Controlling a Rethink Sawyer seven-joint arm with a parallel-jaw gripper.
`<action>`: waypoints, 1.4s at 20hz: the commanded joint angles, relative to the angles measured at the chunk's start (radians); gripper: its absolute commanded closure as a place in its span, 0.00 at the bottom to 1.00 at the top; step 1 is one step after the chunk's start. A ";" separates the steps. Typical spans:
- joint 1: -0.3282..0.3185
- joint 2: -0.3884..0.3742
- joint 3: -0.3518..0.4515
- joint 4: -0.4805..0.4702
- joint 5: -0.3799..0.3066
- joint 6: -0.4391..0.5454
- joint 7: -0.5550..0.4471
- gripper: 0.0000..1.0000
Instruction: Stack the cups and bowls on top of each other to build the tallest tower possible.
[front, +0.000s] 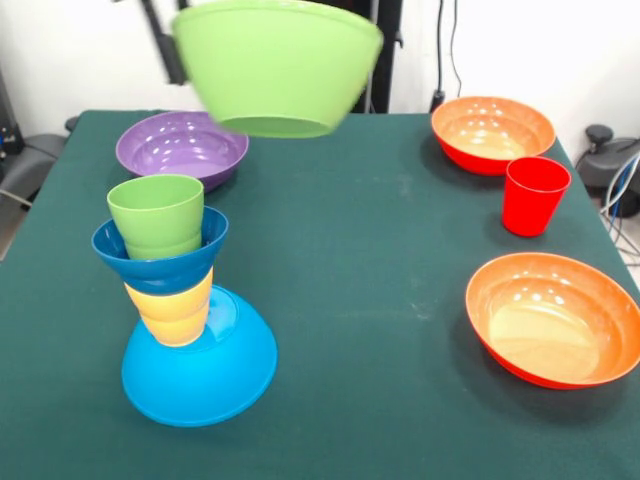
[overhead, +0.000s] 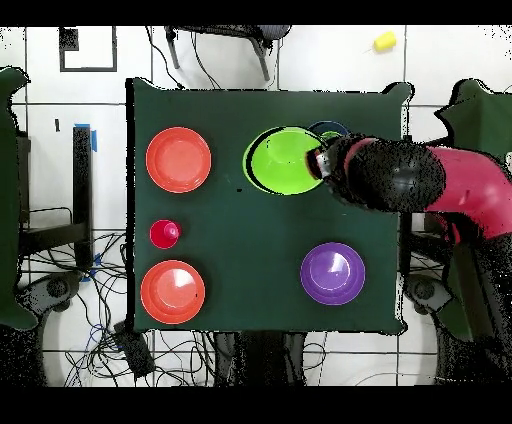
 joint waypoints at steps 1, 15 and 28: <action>0.086 -0.031 -0.085 0.115 -0.029 -0.064 0.168 1.00; 0.120 -0.004 -0.135 0.127 -0.010 -0.128 0.154 1.00; 0.079 -0.035 -0.109 0.165 0.052 -0.126 0.121 1.00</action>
